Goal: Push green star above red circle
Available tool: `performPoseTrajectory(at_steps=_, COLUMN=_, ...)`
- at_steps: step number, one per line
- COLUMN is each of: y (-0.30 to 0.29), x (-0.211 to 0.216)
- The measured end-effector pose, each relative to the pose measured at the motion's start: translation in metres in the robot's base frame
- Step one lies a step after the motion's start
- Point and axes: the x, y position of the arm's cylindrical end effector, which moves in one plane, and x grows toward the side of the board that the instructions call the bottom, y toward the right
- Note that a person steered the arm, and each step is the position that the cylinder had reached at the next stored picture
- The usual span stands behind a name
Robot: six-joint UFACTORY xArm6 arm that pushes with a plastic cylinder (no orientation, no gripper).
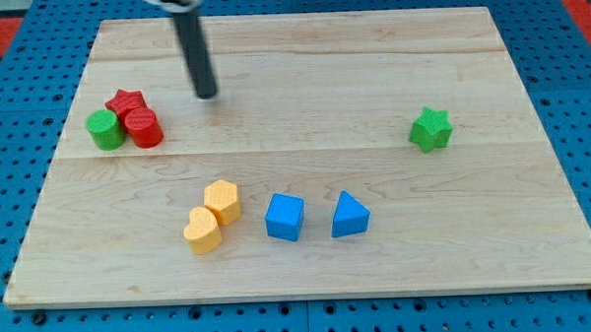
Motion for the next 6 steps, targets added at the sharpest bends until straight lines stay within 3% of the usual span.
performPoseTrajectory(at_steps=1, y=0.128, x=0.029)
performPoseTrajectory(at_steps=2, y=0.243, x=0.009)
performPoseTrajectory(at_steps=3, y=0.293, x=0.078)
performPoseTrajectory(at_steps=4, y=0.233, x=0.111)
performPoseTrajectory(at_steps=5, y=0.184, x=0.062)
performPoseTrajectory(at_steps=6, y=0.187, x=0.064)
